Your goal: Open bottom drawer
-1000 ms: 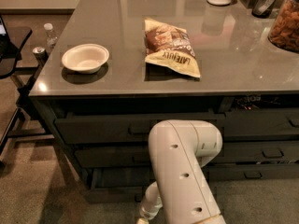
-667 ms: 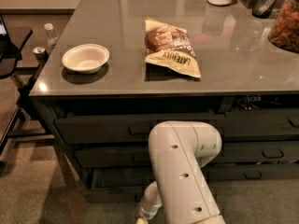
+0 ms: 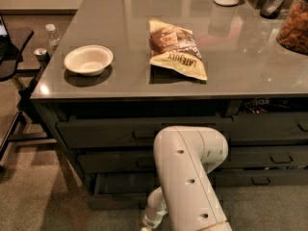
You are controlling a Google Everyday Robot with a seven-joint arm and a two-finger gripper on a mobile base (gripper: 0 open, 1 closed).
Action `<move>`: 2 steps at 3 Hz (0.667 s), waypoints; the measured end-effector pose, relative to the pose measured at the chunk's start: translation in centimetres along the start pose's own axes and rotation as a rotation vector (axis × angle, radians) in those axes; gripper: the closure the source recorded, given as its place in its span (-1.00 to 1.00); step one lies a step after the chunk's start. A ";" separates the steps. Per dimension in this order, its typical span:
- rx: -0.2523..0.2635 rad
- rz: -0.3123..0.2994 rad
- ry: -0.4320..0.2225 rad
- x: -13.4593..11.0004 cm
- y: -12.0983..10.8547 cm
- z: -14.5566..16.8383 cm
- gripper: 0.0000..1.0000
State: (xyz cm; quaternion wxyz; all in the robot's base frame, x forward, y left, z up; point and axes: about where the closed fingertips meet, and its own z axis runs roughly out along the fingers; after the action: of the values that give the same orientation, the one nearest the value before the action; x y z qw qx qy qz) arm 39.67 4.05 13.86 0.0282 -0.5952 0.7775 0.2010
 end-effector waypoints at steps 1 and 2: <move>0.000 0.000 0.000 -0.1 0.1 -0.3 -1.00; -0.054 0.005 -0.010 0.4 2.8 -1.2 -1.00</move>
Offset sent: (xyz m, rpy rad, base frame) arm -0.1299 -0.0592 0.0616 0.1072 0.2305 -0.1098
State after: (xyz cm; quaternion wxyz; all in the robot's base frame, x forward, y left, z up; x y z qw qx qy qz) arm 37.20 3.84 15.66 0.0153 -0.5929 0.7731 0.2250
